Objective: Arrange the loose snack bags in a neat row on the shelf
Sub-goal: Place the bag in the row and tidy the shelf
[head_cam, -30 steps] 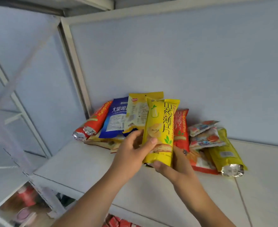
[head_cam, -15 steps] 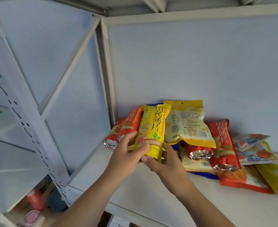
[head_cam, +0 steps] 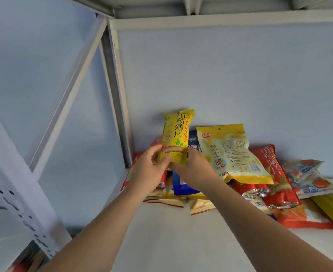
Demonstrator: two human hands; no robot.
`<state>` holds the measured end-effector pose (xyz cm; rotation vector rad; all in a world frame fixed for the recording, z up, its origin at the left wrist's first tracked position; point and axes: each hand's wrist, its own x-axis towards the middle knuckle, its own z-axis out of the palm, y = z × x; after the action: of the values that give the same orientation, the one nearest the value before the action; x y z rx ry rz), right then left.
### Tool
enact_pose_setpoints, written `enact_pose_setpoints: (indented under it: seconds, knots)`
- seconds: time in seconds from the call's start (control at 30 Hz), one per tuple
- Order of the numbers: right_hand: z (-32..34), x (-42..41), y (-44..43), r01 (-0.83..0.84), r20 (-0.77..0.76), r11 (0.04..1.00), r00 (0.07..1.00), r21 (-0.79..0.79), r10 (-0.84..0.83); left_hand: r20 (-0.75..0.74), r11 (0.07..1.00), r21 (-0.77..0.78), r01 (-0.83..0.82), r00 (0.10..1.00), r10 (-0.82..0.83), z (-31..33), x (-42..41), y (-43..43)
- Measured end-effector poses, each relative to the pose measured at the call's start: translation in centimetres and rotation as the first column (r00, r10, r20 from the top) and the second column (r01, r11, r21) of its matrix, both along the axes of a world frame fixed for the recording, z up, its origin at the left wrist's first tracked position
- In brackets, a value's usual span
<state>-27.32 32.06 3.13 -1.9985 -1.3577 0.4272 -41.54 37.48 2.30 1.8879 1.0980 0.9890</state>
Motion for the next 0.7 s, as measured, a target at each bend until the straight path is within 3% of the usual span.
enact_pose_setpoints:
  seconds: [0.1,0.2,0.43,0.57,0.7]
  knots:
    - [-0.1,-0.6,0.3,0.017,0.062,0.987,0.998,-0.158,-0.008,-0.113,0.999,0.007,0.048,0.993,-0.047,-1.1,-0.3,1.0]
    - [-0.5,-0.7,0.1,0.04,0.09,0.978,0.996,-0.204,-0.021,-0.178,0.998,0.045,0.053,0.983,-0.044,-1.6,-0.9,0.7]
    - [0.4,-1.5,-1.3,0.048,0.281,0.984,0.96,-0.169,0.001,-0.251,0.99,0.126,0.067,0.967,-0.034,-1.7,-1.4,0.6]
    - [0.6,-1.3,-2.9,0.03,0.252,0.993,0.968,-0.114,0.0,-0.265,0.975,0.212,0.062,0.964,-0.003,-1.4,-1.7,0.1]
    - [0.5,0.0,-5.4,0.029,0.258,0.998,0.966,-0.05,-0.016,-0.37,0.953,0.269,0.141,0.928,-0.033,-1.4,-2.1,-0.5]
